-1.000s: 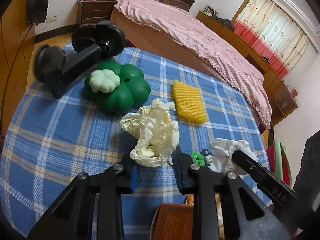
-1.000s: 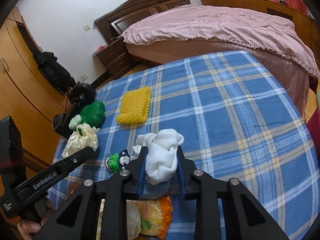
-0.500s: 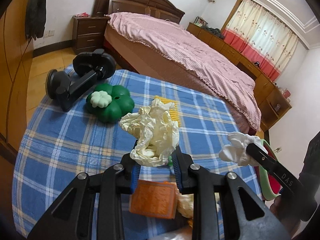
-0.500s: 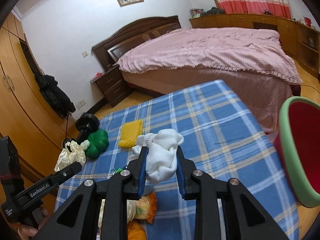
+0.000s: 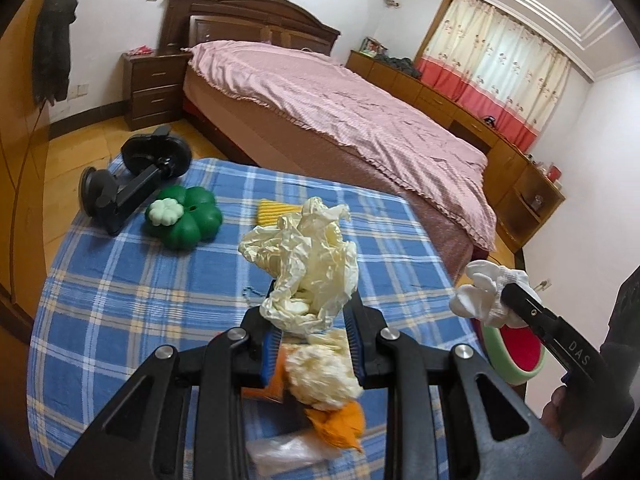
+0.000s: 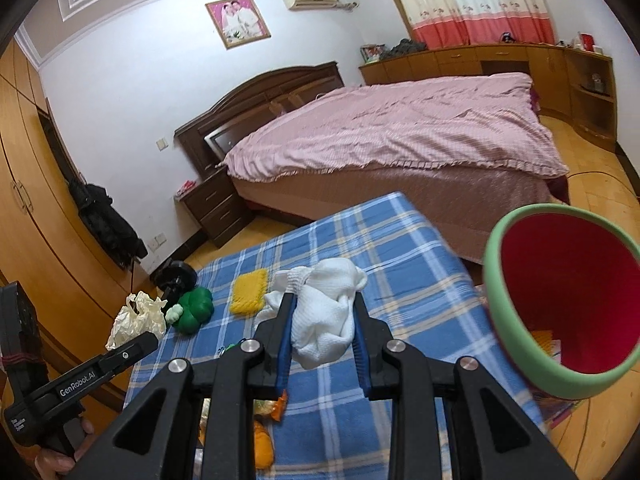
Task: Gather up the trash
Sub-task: 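Carry the plastic bag and white cloth over the red bin with both tools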
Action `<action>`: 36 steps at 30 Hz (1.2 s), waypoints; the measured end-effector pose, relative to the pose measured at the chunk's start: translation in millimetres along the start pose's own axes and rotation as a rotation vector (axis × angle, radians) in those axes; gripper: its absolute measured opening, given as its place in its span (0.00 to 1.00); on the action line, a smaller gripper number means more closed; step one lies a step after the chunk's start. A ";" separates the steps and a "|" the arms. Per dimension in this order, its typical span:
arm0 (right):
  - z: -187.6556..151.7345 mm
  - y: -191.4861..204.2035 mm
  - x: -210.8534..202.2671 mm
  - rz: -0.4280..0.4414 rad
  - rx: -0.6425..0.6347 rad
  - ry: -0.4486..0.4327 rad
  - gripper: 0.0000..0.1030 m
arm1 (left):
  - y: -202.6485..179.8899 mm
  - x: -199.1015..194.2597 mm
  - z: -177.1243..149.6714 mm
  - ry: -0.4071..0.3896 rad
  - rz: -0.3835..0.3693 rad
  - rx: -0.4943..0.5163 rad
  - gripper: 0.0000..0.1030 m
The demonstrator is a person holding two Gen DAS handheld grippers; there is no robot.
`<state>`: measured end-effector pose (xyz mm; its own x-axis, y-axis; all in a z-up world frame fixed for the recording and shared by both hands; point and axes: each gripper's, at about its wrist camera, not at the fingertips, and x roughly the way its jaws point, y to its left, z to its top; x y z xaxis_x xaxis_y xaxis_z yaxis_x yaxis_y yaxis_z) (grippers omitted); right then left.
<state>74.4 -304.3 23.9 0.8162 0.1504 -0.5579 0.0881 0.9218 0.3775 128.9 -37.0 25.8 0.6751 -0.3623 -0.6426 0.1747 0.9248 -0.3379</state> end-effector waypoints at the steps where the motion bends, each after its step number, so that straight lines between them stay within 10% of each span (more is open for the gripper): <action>1: 0.2 -2.1 -3.8 -0.004 0.002 -0.007 0.27 | -4.7 -1.8 -0.3 -0.001 -0.007 0.008 0.28; 36: -12.7 -177.7 -85.1 -0.265 0.288 -0.108 0.29 | -218.0 79.2 -46.3 0.201 -0.236 0.354 0.28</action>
<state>-18.0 -476.4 -5.1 0.7980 -0.1313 -0.5882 0.4469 0.7838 0.4313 111.1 -272.7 16.8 0.4410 -0.5507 -0.7087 0.5645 0.7841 -0.2581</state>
